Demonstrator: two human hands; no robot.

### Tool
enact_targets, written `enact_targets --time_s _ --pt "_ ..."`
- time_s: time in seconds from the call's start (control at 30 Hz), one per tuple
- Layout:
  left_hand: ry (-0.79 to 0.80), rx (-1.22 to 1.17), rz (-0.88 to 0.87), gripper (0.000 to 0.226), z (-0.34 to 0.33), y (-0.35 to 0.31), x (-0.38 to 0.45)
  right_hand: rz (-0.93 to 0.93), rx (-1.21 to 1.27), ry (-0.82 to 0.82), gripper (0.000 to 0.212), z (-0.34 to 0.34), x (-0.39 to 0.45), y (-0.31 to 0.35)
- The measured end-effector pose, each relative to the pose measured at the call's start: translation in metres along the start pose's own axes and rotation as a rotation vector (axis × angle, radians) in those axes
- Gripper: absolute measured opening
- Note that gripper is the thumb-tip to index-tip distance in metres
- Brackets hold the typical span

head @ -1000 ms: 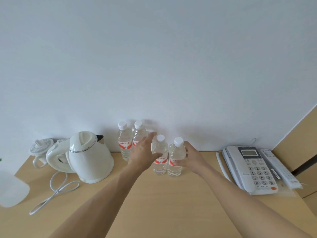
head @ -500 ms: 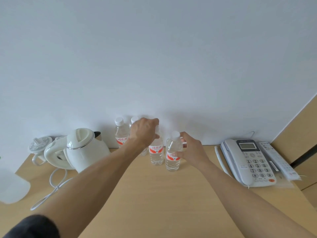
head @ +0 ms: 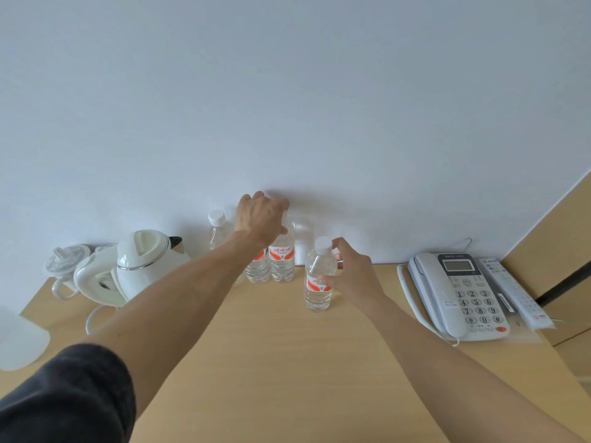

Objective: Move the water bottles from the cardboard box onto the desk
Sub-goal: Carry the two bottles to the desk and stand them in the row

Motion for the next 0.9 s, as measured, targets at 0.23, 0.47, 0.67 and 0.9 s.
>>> enact_targets --time_s 0.23,0.47,0.67,0.9 --pt "-0.04 -0.011 -0.018 0.05 0.006 0.002 -0.006 -0.027 -0.034 -0.008 0.053 -0.003 0.008 0.002" --pt "-0.058 0.029 -0.07 0.024 0.009 0.008 -0.01 -0.029 0.005 -0.029 0.049 -0.006 0.029 0.01" --pt "-0.043 0.036 -0.057 0.019 0.013 0.005 -0.009 -0.023 -0.012 -0.076 0.049 -0.014 0.052 0.016" --pt "-0.035 0.048 -0.035 0.02 0.013 0.009 -0.005 0.025 -0.119 -0.089 0.053 -0.023 0.067 0.024"
Point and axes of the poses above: each hand's wrist, its own x-axis towards the middle knuckle, its own z-axis out of the back of the hand, y = z × x, the point moved 5 cm from there along x, towards the middle knuckle, and after that the axes turned 10 degrees about -x, right-handed, at the moved point
